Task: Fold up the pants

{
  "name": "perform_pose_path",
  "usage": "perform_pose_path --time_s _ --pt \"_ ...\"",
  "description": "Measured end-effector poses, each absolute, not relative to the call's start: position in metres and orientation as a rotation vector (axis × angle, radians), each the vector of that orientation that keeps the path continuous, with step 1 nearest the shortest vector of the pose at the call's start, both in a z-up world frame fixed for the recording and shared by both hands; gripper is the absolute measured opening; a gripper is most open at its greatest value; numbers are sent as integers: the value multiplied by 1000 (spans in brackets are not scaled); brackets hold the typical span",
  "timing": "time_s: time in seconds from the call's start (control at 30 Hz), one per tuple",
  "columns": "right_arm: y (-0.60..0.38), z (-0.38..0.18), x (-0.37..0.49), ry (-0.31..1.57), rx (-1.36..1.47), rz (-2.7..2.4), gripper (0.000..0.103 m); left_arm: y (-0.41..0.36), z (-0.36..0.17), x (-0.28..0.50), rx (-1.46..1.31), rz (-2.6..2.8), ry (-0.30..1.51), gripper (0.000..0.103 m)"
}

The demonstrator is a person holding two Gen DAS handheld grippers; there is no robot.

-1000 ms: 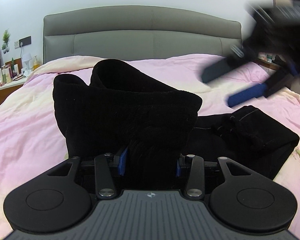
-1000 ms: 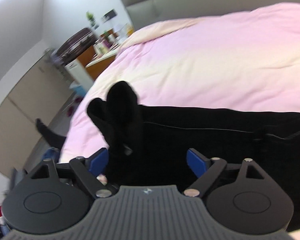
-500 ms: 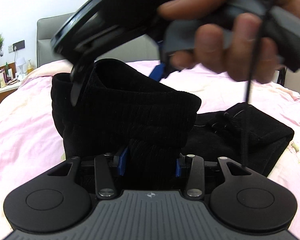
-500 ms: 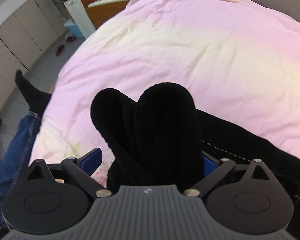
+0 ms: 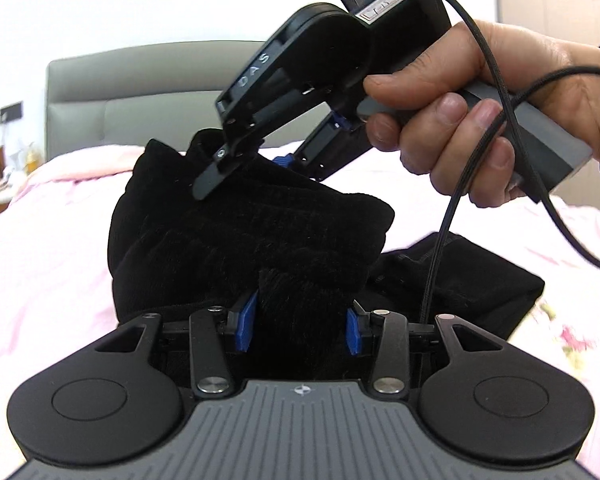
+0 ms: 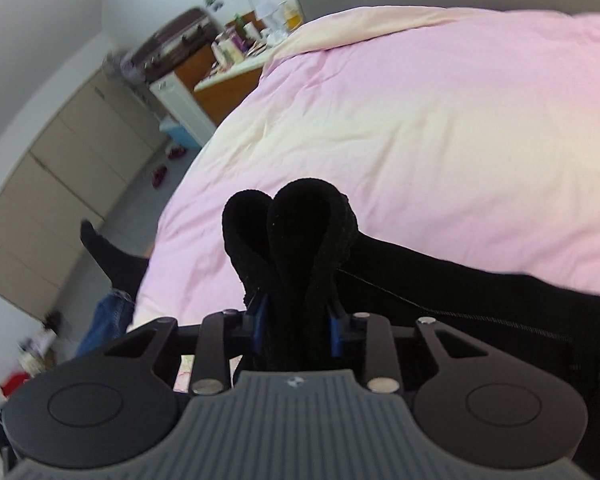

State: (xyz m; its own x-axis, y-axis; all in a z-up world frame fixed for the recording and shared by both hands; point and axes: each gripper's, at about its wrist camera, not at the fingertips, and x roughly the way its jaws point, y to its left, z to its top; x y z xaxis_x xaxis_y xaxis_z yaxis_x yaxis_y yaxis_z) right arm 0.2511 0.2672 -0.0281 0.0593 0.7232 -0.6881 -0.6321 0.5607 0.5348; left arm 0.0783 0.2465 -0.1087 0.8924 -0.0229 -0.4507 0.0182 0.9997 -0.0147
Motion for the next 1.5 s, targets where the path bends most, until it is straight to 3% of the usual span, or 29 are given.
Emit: perform_pose_path --time_s 0.4,0.53,0.6,0.7,0.77,0.87,1.07,1.4,1.47,1.5 --pt "170 -132 283 1213 287 806 23 207 -149 110 82 -109 694 49" --pt "170 -174 282 1229 146 676 7 219 -150 112 -1 -115 737 49" --pt "167 -178 283 1220 152 683 8 228 -141 108 -17 -104 736 48" --pt "167 -156 280 1175 115 720 18 251 -124 89 -92 -72 704 52" --pt "169 -132 276 1113 25 735 27 272 -114 77 -178 -30 660 67" --pt "176 -91 275 1013 -94 741 35 317 -105 62 -355 31 605 75" --pt "241 -38 275 972 -225 932 46 368 -140 54 -666 71 619 76" --pt "397 -48 265 968 -597 1131 47 384 -172 45 -829 6 648 75" --pt "410 -57 267 979 -653 1123 60 387 -177 48 -853 -4 649 75" --pt "417 -64 270 988 -677 1106 61 387 -179 49 -863 -9 653 75"
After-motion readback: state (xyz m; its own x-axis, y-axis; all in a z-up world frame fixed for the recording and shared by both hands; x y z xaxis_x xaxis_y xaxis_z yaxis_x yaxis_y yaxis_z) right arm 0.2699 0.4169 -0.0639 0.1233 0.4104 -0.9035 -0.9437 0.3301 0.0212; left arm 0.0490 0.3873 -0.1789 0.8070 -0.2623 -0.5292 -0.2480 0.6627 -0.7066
